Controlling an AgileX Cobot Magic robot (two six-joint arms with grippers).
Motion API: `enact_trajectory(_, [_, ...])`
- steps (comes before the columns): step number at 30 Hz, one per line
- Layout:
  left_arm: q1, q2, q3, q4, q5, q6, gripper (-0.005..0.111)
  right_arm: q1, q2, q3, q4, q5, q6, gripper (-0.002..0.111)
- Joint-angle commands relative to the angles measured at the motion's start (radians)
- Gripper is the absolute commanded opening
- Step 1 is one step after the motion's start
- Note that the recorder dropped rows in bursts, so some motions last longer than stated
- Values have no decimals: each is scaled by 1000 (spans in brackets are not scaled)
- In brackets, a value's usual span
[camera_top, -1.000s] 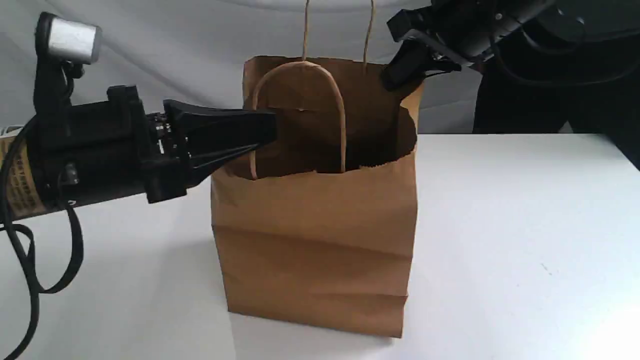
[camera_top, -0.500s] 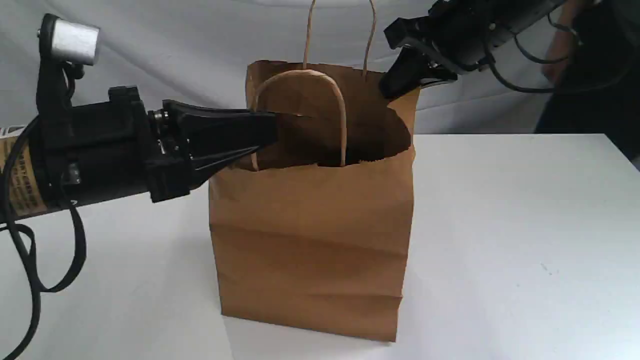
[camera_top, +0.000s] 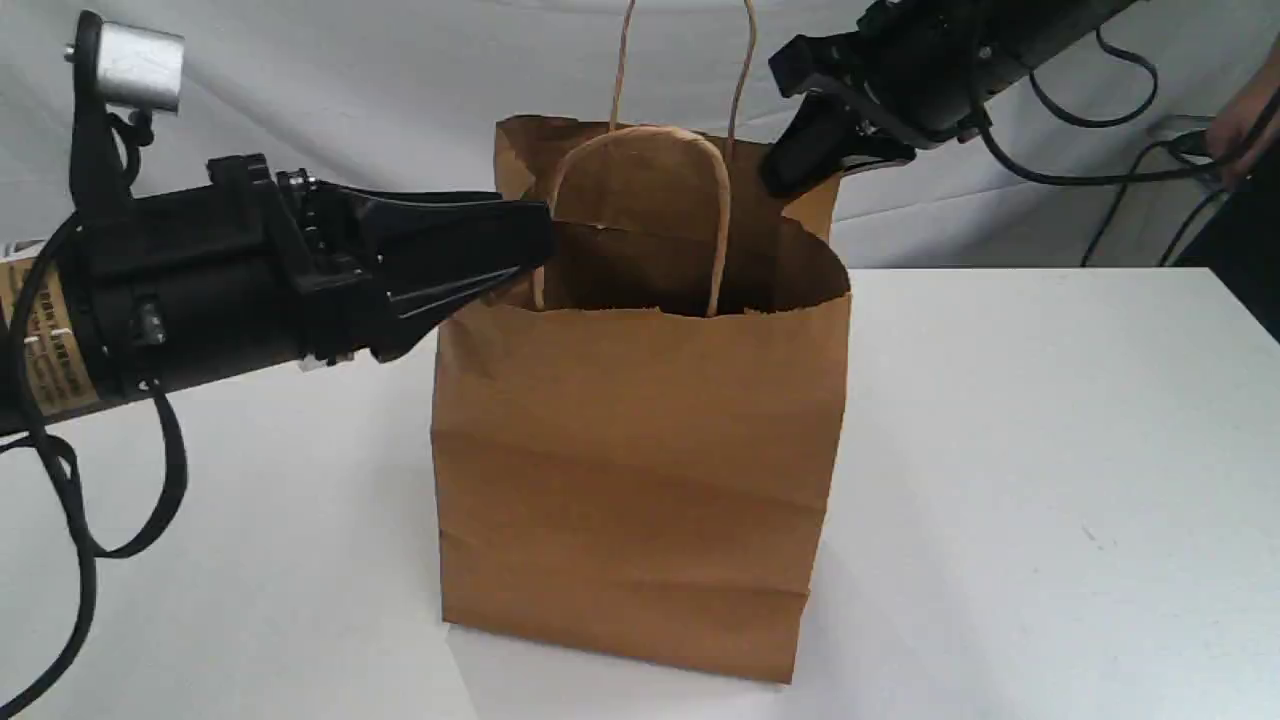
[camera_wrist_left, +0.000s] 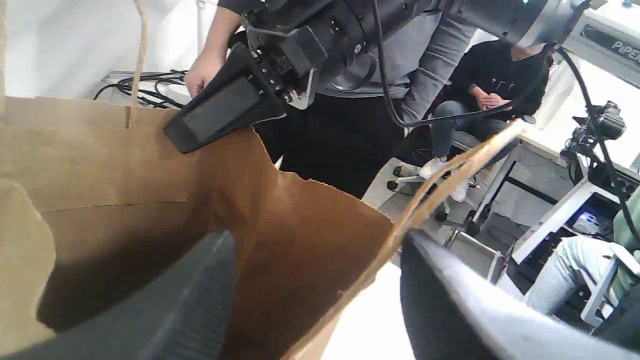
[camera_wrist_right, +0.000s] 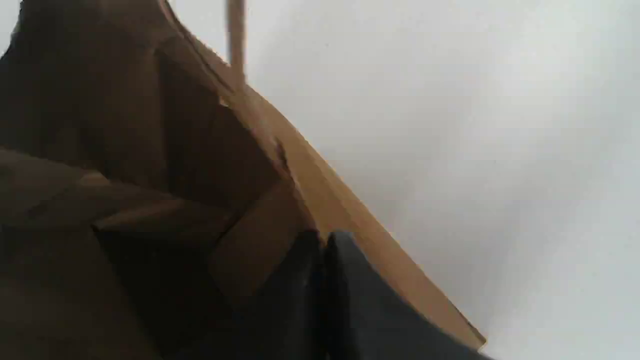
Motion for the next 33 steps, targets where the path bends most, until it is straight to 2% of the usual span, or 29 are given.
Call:
enact_trajectory(1, [3,-25,5,16,14,4,52,-8,6,5,-11,2,-2,0])
enact_trajectory(12, [3,-172,5,114,226,8,52,-8,6,5,-11,2,-2,0])
enact_trajectory(17, [3,-275,5,161,374,-1,52,-8,6,5,-11,2,-2,0])
enact_trajectory(23, [3,-389,5,278,511,-89,52,-8,6,5,-57,2,-2,1])
enact_trajectory(27, [3,-427,5,373,536,-168,52,-8,6,5,-76,2,-2,15])
enact_trajectory(29, [3,-436,5,401,536,-204,52,-8,4,5,-76,2,-2,30])
enact_trajectory(33, [3,-434,5,403,534,-206,52,-8,-2,5,-74,2,-2,49])
